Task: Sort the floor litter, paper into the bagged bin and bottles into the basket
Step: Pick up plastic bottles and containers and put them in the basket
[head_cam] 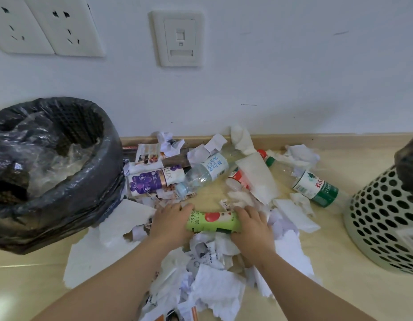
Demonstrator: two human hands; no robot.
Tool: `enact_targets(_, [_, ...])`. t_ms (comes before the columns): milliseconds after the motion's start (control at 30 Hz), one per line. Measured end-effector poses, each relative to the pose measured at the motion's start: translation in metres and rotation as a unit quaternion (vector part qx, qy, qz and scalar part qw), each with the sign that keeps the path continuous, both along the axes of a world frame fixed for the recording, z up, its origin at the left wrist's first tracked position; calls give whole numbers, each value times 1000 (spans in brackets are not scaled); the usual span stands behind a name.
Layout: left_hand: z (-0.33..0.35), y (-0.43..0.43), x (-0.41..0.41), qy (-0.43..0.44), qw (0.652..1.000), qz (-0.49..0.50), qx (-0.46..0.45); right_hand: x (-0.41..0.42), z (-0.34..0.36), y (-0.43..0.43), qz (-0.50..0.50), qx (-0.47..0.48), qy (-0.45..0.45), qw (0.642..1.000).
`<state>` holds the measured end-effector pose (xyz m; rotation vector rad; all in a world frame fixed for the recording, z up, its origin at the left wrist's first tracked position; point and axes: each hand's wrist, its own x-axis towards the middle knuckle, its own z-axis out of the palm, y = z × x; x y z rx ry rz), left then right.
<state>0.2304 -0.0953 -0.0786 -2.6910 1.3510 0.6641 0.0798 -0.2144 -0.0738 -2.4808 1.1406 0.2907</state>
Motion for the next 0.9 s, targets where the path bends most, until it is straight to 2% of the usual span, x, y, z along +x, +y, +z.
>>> enact_targets(133, [19,10,7,141,979,119,-84,7,5,-5,-61,-41,-36,997])
enact_targets(333, [60,4,28,184,917,252,-247,38,26,0,-143,4,-153,978])
enact_targets(400, [72,0,29,191,897,263,-299,47,31,4,-173,51,-203,962])
enact_targets(467, [81,-6,26,171,895,245,-330,53,34,7,-166,101,-228,954])
enact_targets(567, [87,-15,17,163,909,178,-341,63,32,20,-80,189,-238,949])
enact_targets(600, [88,-17,12,182,910,156,-338,65,31,24,-66,214,-253,941])
enact_targets(667, [88,-21,6,241,901,136,-334,67,30,27,-119,282,-322,896])
enact_targets(700, [89,-23,4,293,878,150,-348,66,31,25,-153,309,-359,867])
enact_targets(767, [89,-23,4,413,791,225,-391,62,35,19,-208,327,-412,825])
enact_targets(800, [84,-23,6,438,752,274,-410,60,37,15,-222,324,-425,816])
enact_targets(833, [78,-23,10,425,737,317,-419,58,37,12,-234,318,-434,810])
enact_targets(900, [61,-22,18,326,768,377,-402,57,40,7,-252,309,-453,797])
